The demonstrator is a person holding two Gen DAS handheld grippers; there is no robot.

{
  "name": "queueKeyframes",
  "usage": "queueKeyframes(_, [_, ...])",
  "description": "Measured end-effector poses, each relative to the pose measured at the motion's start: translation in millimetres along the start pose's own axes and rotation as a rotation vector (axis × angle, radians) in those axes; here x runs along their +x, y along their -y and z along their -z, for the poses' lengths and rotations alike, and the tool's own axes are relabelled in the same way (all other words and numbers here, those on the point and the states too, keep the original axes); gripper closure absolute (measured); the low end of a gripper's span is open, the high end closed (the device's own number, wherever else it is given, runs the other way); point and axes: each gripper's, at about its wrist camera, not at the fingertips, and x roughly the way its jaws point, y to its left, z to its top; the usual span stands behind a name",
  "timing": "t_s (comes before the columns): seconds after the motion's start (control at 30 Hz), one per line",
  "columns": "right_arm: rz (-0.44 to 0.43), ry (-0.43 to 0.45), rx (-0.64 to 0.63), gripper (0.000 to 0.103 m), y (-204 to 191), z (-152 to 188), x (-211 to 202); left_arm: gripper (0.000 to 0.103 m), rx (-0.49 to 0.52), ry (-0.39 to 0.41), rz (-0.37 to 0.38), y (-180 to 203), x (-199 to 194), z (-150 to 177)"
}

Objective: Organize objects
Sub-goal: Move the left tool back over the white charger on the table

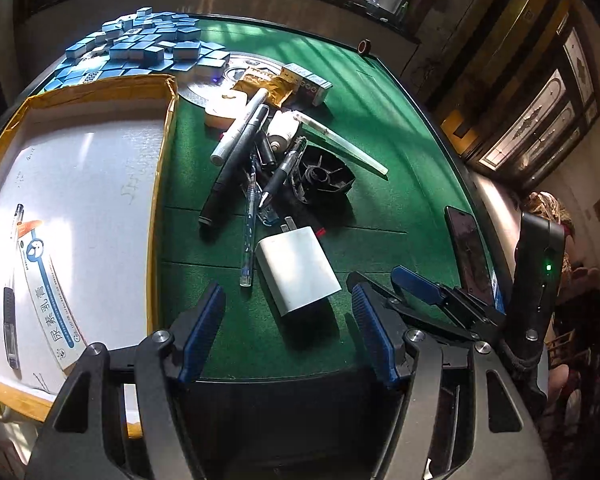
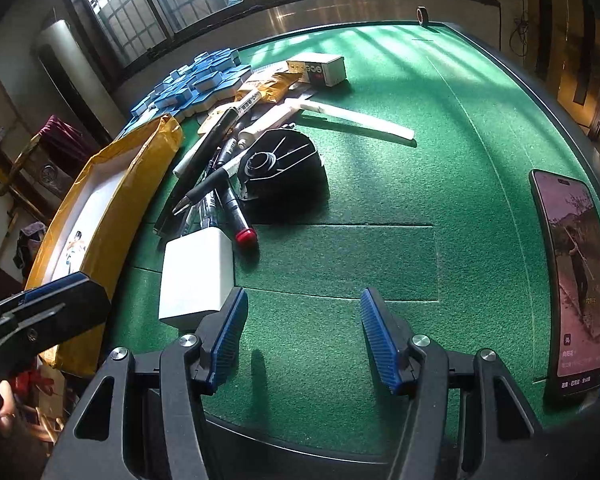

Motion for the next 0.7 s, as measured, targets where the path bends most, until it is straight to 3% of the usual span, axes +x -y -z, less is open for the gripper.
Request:
queueKeyframes(0.17, [0.000,0.003,0.012,0.049,3,-1,-1,0.038,-0.009,-0.065,-0.036,-8,16,6])
queueKeyframes(0.53, [0.027,0.005,-0.005,0.041,-4,-4,4,0.038,0.037,-0.052,-0.095,-20,3,15])
queueKeyframes(0.7, [0.019,0.007,0.008,0.038,-4,-4,4,0.038,0.015,-0.054,-0.085,-20,4,11])
